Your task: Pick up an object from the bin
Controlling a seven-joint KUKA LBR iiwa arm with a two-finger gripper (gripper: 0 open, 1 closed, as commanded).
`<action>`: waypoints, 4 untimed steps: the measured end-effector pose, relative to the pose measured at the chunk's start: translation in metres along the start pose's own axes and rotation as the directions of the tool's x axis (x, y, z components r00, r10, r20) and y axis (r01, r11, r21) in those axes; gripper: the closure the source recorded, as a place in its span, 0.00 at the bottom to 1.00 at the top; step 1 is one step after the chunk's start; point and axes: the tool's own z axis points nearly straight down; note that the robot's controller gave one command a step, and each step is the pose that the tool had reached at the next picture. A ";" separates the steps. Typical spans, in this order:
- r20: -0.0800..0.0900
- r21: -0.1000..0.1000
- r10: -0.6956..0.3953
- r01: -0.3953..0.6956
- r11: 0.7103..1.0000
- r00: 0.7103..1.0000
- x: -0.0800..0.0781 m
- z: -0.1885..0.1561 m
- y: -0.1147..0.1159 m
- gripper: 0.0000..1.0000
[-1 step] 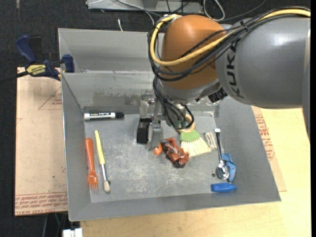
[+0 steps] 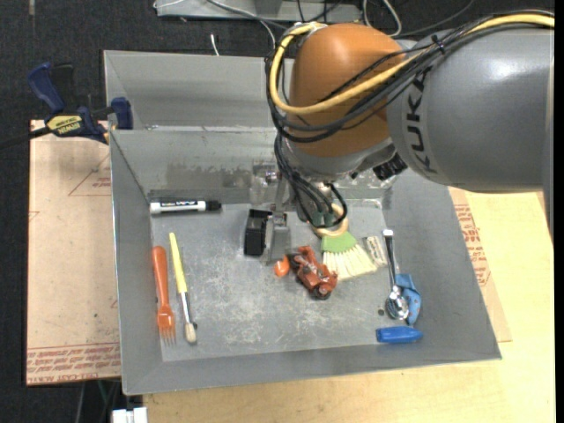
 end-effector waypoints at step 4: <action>0.007 -0.010 0.596 -0.596 0.803 0.803 -0.055 0.162 -0.076 0.00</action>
Offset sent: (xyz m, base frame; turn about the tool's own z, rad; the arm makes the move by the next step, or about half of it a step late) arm 0.0512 -0.0932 -0.0816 0.3018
